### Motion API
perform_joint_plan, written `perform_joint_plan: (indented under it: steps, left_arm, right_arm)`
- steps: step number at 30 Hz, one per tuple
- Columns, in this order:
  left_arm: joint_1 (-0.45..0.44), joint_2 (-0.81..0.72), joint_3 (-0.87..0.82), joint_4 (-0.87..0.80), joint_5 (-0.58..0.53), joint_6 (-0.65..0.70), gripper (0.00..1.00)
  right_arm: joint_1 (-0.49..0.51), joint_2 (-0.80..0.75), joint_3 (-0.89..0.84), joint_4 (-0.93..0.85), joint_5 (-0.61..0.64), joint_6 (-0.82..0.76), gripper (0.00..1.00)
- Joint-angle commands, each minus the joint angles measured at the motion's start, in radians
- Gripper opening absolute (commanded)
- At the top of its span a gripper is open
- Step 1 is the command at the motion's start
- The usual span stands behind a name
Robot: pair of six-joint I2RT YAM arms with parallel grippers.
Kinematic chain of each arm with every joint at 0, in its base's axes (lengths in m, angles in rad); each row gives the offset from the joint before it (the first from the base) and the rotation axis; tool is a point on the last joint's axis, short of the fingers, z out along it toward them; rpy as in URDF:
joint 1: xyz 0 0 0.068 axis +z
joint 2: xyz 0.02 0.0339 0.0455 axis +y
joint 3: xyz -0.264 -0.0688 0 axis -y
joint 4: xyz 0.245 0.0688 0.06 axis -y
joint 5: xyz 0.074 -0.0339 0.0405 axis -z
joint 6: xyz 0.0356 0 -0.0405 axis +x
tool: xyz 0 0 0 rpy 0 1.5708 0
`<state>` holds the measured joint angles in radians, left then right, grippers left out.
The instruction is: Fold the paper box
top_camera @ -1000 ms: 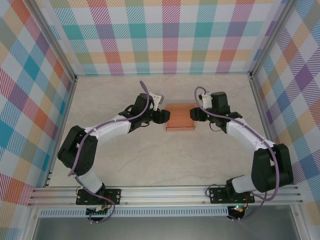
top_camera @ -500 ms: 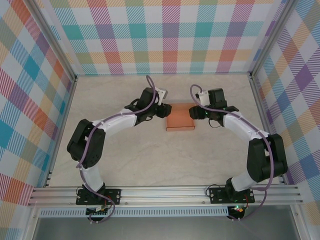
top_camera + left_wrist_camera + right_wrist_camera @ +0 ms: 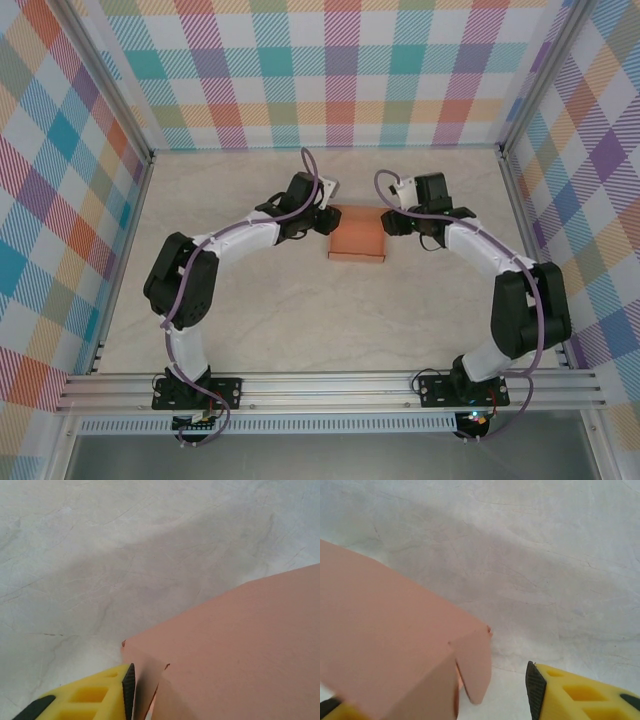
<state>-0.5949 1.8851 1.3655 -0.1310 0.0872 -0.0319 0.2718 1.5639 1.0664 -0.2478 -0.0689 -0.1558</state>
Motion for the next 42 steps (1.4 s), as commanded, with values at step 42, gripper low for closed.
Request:
perform_joint_plan:
  steps: [42]
  left_arm:
    - [-0.053,0.058,-0.030,0.065,0.067,-0.332,0.12]
  right_arm:
    - [0.064,0.021,-0.057,0.064,-0.019,0.278,0.12]
